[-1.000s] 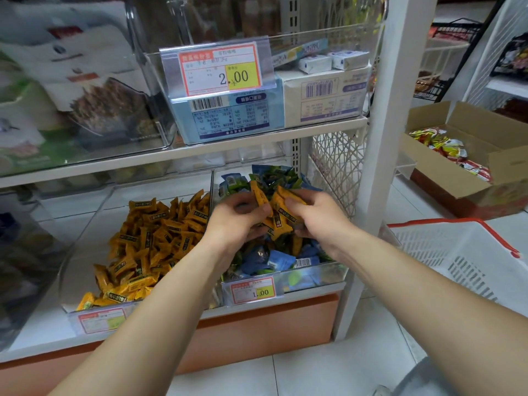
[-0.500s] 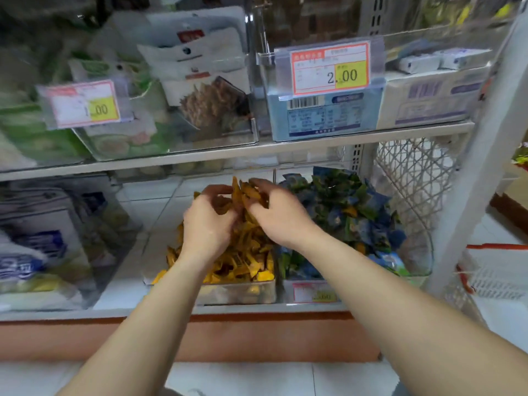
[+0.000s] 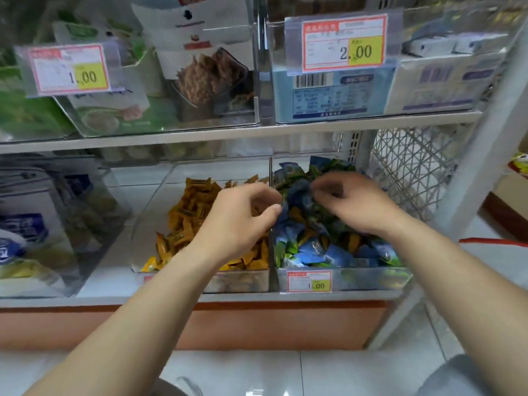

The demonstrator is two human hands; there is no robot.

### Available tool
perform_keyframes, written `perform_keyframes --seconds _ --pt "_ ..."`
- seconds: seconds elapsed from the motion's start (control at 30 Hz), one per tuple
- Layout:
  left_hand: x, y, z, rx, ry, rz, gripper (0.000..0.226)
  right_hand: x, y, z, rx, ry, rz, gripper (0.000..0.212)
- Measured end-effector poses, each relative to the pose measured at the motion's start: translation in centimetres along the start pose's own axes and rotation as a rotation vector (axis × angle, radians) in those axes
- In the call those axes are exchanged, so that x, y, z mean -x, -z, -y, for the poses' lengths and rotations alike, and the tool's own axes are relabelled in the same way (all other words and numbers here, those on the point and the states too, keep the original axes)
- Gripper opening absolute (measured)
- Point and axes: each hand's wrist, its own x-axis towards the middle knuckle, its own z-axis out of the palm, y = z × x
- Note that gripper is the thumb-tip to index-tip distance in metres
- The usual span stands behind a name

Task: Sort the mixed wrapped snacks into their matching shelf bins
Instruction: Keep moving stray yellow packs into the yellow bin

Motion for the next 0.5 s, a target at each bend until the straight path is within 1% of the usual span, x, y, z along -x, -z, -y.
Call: perform_keyframes --seconds 0.07,0.17,0.23,0.3,0.33,0.4,0.43,0.5 --pt "0.3 -1.6 -1.3 0.068 -0.050 0.072 0.014 0.9 1.4 -2.0 0.028 -0.047 -0.038 0.022" --pt "0.3 -4.3 -2.3 0.062 -0.059 0.148 0.021 1.9 2.3 -4.1 0.063 -0.077 -0.042 0.026" --pt "-0.2 -6.1 -2.6 -0.011 -0.019 0.193 0.029 2.0 2.3 -5.1 0.093 -0.066 -0.037 0.034" --pt "-0.6 -7.8 -2.9 -0.125 0.056 0.272 0.035 1.9 1.8 -5.5 0.137 -0.057 0.013 0.040" --pt "-0.9 -8.5 -3.0 -0.187 0.086 0.306 0.035 1.6 1.4 -5.6 0.153 -0.049 0.049 0.039" --pt "-1.4 -9.7 -3.1 -0.294 0.114 0.339 0.034 1.1 0.5 -5.7 0.171 -0.038 0.112 0.031" --pt "-1.6 -10.1 -3.0 -0.320 0.121 0.348 0.033 0.8 0.0 -5.8 0.183 -0.051 0.133 0.027" --pt "-2.2 -10.5 -2.9 -0.340 0.129 0.368 0.032 0.1 -0.6 -6.1 0.207 -0.102 0.143 0.026"
